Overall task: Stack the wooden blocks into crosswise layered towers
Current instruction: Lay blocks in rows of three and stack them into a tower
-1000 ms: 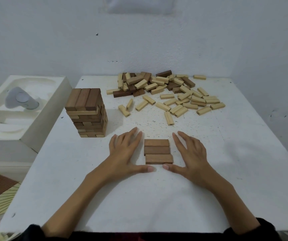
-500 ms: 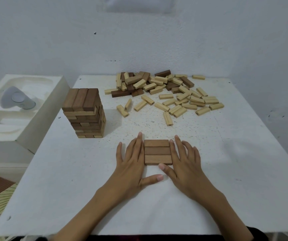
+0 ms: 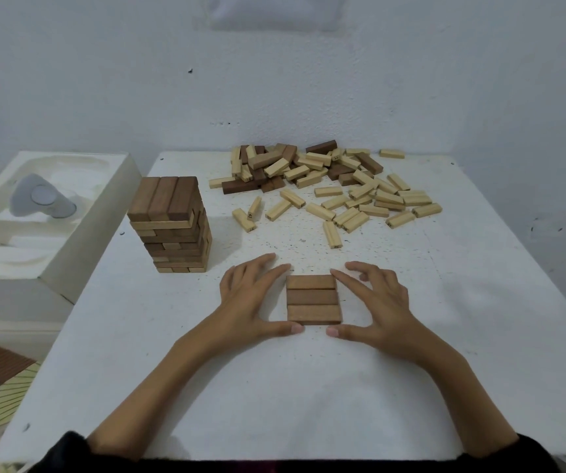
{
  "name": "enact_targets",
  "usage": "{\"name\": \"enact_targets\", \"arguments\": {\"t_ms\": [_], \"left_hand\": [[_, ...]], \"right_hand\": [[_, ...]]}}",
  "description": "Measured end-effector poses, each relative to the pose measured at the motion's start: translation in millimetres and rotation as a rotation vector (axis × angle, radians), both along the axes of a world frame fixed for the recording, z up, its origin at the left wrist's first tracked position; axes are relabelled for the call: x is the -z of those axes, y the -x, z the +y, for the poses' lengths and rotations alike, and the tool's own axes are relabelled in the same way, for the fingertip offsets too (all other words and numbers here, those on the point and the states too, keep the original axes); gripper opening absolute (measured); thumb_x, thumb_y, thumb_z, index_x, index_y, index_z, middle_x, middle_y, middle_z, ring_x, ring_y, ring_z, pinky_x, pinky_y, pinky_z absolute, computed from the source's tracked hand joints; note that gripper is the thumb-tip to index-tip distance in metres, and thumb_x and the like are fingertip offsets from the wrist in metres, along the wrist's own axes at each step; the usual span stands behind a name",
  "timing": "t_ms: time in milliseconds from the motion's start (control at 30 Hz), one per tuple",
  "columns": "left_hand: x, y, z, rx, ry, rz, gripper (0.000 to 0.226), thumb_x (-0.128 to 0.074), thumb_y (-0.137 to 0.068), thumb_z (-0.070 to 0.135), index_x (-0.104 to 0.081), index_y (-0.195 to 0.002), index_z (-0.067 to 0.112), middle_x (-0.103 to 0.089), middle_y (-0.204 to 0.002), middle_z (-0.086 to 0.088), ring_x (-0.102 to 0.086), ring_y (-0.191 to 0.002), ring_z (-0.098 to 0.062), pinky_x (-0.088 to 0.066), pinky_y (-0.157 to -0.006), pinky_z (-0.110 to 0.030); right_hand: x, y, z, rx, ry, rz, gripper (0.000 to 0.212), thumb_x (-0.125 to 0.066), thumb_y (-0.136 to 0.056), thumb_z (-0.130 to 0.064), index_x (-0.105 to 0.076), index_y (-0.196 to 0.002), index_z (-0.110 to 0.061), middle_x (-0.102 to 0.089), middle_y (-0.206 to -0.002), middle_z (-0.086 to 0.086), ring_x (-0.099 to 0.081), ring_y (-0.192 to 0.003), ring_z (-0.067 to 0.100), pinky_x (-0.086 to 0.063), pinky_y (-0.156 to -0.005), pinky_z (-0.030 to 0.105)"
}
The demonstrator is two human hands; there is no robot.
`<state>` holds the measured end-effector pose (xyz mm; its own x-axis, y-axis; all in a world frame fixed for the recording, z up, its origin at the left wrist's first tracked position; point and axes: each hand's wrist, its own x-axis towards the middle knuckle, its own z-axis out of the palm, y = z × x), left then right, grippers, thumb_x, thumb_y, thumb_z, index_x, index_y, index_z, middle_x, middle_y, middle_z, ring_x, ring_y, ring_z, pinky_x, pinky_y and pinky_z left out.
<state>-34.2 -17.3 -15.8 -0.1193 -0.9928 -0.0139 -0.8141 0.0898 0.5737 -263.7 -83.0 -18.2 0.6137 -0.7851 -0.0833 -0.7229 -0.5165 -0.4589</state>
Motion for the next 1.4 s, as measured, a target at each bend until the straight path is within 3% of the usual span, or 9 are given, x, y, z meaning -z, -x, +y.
{"name": "enact_targets", "arguments": {"t_ms": [100, 200, 367, 500, 800, 1033, 1167, 1267, 1400], "left_hand": [[1, -1, -4, 0.002, 0.021, 0.037, 0.086, -0.052, -0.056, 0.079, -0.035, -0.133, 0.046, -0.017, -0.149, 0.015, -0.005, -0.139, -0.007, -0.001, -0.111, -0.027], [4, -1, -4, -0.002, 0.060, 0.034, 0.082, -0.055, -0.056, 0.078, -0.034, -0.129, 0.050, -0.021, -0.146, 0.017, -0.009, -0.138, -0.006, -0.002, -0.110, -0.027], [5, 1, -6, -0.027, 0.089, 0.025, 0.087, -0.054, -0.055, 0.077, -0.042, -0.132, 0.040, -0.024, -0.146, 0.015, -0.011, -0.135, -0.003, -0.004, -0.108, -0.026], [5, -1, -4, -0.053, 0.071, 0.010, 0.104, -0.051, -0.054, 0.081, -0.027, -0.144, 0.034, -0.018, -0.149, 0.013, -0.009, -0.136, -0.005, -0.007, -0.111, -0.028], [9, 14, 10, -0.033, 0.049, -0.224, 0.110, -0.012, -0.063, 0.091, -0.009, -0.150, 0.024, 0.015, -0.157, 0.005, 0.013, -0.140, -0.011, 0.012, -0.114, -0.036], [12, 14, 8, -0.008, 0.065, -0.272, 0.115, 0.006, -0.062, 0.090, -0.005, -0.151, 0.018, 0.014, -0.157, 0.004, 0.014, -0.140, -0.011, 0.018, -0.112, -0.035], [7, 13, 8, -0.042, 0.070, -0.164, 0.106, -0.025, -0.064, 0.085, -0.004, -0.150, 0.027, -0.002, -0.156, 0.008, 0.005, -0.140, -0.006, 0.016, -0.112, -0.028], [-1, 13, 8, -0.063, 0.144, -0.053, 0.104, -0.043, -0.060, 0.080, -0.003, -0.147, 0.037, -0.017, -0.141, 0.023, -0.004, -0.131, 0.011, 0.020, -0.109, -0.022], [-1, 10, 6, -0.084, 0.188, 0.018, 0.099, -0.055, -0.056, 0.077, -0.031, -0.143, 0.036, -0.034, -0.133, 0.025, -0.019, -0.121, 0.016, 0.004, -0.115, -0.034]], "right_hand": [[-1, 0, -7, -0.002, -0.030, -0.088, 0.080, -0.055, -0.058, -0.072, -0.023, -0.129, -0.054, -0.020, -0.135, -0.021, -0.012, -0.109, -0.008, -0.011, -0.095, 0.022], [-2, -1, -11, -0.026, -0.050, -0.124, 0.080, -0.060, -0.056, -0.069, -0.025, -0.127, -0.055, -0.022, -0.129, -0.024, -0.014, -0.111, -0.008, -0.012, -0.096, 0.023], [-5, -4, -16, -0.049, -0.067, -0.136, 0.073, -0.065, -0.055, -0.065, -0.032, -0.120, -0.056, -0.026, -0.128, -0.023, -0.017, -0.113, -0.006, -0.014, -0.095, 0.023], [-4, -3, -14, -0.023, -0.046, -0.109, 0.089, -0.061, -0.054, -0.068, -0.032, -0.134, -0.044, -0.022, -0.130, -0.024, -0.012, -0.115, -0.006, -0.012, -0.098, 0.023], [0, -3, -12, -0.028, -0.011, -0.061, 0.095, -0.050, -0.053, -0.080, -0.030, -0.139, -0.043, -0.020, -0.141, -0.018, -0.013, -0.110, -0.007, -0.012, -0.095, 0.020], [0, -4, -12, -0.026, -0.004, -0.049, 0.092, -0.053, -0.056, -0.075, -0.031, -0.139, -0.043, -0.021, -0.143, -0.016, -0.014, -0.111, -0.005, -0.013, -0.096, 0.021], [-1, -4, -11, -0.018, -0.017, -0.066, 0.097, -0.050, -0.051, -0.080, -0.028, -0.139, -0.045, -0.021, -0.138, -0.021, -0.014, -0.112, -0.005, -0.013, -0.097, 0.023], [-3, -4, -10, -0.020, -0.039, -0.098, 0.094, -0.045, -0.048, -0.083, -0.015, -0.132, -0.053, -0.018, -0.131, -0.030, -0.010, -0.113, -0.009, -0.011, -0.098, 0.023], [-5, -5, -9, -0.029, -0.059, -0.131, 0.085, -0.058, -0.056, -0.074, -0.017, -0.128, -0.055, -0.027, -0.129, -0.029, -0.017, -0.120, -0.004, -0.010, -0.100, 0.023]]}}
